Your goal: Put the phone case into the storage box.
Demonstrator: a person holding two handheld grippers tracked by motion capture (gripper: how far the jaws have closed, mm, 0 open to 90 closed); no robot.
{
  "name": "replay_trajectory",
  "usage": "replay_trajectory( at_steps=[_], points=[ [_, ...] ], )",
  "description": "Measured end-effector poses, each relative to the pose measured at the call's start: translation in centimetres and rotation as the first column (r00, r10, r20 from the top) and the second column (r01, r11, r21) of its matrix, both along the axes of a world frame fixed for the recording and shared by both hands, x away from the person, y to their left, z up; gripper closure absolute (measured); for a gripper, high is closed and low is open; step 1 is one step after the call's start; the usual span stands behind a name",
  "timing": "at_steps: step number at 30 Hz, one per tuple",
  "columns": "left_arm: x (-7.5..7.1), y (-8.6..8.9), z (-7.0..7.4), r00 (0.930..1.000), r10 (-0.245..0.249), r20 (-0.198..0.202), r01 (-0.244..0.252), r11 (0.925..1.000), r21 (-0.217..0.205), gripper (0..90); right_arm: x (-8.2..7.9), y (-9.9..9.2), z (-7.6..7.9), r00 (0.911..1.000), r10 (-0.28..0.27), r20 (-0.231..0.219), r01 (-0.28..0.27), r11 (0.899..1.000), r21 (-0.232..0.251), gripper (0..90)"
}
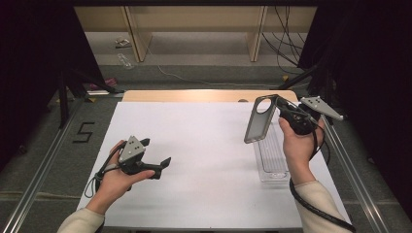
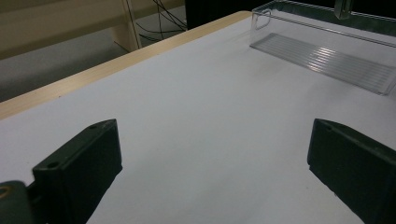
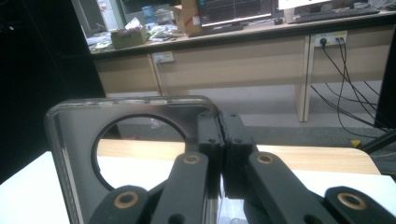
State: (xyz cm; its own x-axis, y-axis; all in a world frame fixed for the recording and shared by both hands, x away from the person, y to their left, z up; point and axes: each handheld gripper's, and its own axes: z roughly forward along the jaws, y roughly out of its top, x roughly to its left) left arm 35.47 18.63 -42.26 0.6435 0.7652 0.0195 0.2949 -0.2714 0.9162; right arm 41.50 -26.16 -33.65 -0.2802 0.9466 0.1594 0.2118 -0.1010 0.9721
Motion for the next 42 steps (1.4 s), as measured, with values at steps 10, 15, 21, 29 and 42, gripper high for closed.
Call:
replay_trajectory(
  at_steps=[10,15,21,29,42],
  points=[
    [0.0,0.1,0.0,1.0000,0.003,0.002,-0.003,1.0000,-0.002,2.5,0.0,-0.3,0.1,1.0000,-0.008,0.002,0.008,1.000,0.003,88.9],
    [0.0,0.1,0.0,1.0000,0.002,0.002,-0.002,1.0000,-0.001,2.5,0.0,-0.5,0.2,0.9999,-0.013,0.001,0.013,1.000,0.003,88.9],
    [0.0,0.1,0.0,1.0000,0.004,0.002,-0.003,1.0000,-0.003,2.5,0.0,-0.6,0.2,0.9998,-0.020,0.003,0.020,1.000,0.001,88.9],
    [0.0,0.1,0.1,1.0000,0.003,0.001,-0.003,1.0000,-0.003,2.5,0.0,-0.8,0.2,0.9997,-0.026,0.003,0.026,1.000,0.002,88.9],
    [0.0,0.1,0.1,1.0000,0.003,0.002,-0.003,1.0000,-0.003,2.5,0.0,-1.1,0.2,0.9993,-0.037,0.002,0.037,0.999,0.000,88.9]
  ],
)
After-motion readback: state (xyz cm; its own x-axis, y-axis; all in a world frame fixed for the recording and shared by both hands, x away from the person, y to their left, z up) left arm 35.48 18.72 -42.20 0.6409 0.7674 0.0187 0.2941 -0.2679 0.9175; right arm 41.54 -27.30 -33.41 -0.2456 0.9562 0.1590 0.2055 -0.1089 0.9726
